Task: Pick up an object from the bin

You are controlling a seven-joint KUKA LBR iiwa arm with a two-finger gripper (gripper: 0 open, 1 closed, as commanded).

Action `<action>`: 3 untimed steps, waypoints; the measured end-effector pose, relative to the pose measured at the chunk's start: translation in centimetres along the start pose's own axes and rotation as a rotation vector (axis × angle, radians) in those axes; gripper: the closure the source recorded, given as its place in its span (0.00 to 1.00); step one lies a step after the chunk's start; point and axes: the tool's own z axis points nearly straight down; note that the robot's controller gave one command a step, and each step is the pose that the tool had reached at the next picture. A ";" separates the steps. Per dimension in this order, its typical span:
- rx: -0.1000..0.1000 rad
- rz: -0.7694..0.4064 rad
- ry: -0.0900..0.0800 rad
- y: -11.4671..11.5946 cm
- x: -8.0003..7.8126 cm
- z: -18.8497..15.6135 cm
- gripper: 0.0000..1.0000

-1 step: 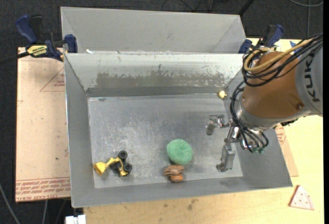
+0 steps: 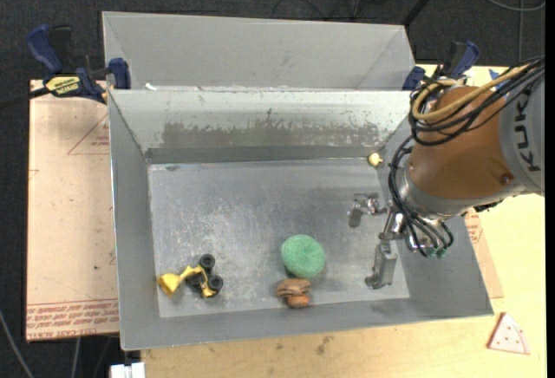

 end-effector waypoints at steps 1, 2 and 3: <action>0.000 -0.175 -0.006 -1.0 0.6 -0.9 0.00; 0.004 -0.365 -0.009 0.0 0.2 1.1 0.00; 0.001 -0.121 -0.009 1.9 -2.2 4.0 0.00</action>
Offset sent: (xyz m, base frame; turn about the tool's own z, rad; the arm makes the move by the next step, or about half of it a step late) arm 0.0115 0.0518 -0.0689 0.0298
